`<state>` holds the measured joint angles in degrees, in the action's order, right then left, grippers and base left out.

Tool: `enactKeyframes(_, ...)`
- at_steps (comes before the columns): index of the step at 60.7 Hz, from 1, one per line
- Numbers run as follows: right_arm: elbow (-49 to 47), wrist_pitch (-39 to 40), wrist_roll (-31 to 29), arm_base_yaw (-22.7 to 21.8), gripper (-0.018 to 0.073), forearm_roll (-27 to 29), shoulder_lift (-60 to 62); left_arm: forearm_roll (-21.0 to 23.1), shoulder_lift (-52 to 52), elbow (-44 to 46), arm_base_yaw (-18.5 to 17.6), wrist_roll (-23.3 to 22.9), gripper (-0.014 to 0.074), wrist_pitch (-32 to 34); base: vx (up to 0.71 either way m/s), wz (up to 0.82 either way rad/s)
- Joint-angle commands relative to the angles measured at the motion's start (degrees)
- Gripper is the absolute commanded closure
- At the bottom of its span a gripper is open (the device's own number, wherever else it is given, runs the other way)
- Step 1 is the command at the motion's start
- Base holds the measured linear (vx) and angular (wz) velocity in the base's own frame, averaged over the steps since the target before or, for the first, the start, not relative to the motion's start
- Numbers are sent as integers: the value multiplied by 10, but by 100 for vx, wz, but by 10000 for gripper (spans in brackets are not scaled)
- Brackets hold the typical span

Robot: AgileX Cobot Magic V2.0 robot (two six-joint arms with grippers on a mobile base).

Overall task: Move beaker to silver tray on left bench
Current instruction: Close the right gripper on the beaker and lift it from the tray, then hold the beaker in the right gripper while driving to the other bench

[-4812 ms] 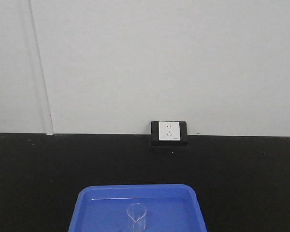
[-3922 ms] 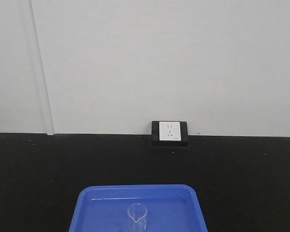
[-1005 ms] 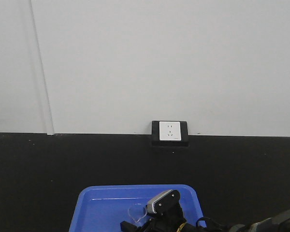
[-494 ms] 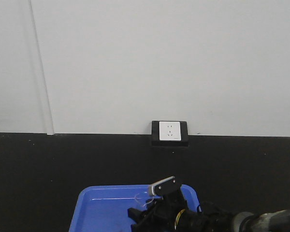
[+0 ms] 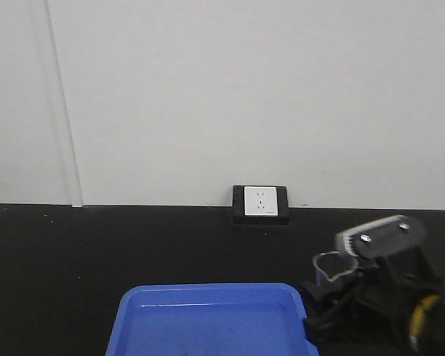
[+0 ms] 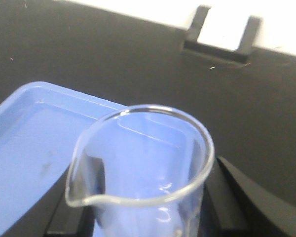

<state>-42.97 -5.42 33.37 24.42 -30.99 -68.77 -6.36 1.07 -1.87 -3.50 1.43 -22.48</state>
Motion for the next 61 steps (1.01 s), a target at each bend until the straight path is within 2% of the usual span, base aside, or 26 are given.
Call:
enactKeyframes(1,45,7,11,-2,571,-1,112,-1,5,-11,-2,-1,595,47,0,0)
enactKeyframes(16,172,-94,23,-2,571,-21,362,-1,5,-11,-2,-1,595,47,0,0)
enactKeyframes(31,234,-176,29,-2,571,-67,573,-1,5,-11,-2,-1,595,47,0,0)
enactKeyframes(38,237,-235,29,-1,571,-79,585,-1,5,-11,-2,-1,595,47,0,0)
enactKeyframes(61,237,-231,29,-1,571,-67,585,-1,5,-11,-2,-1,595,47,0,0)
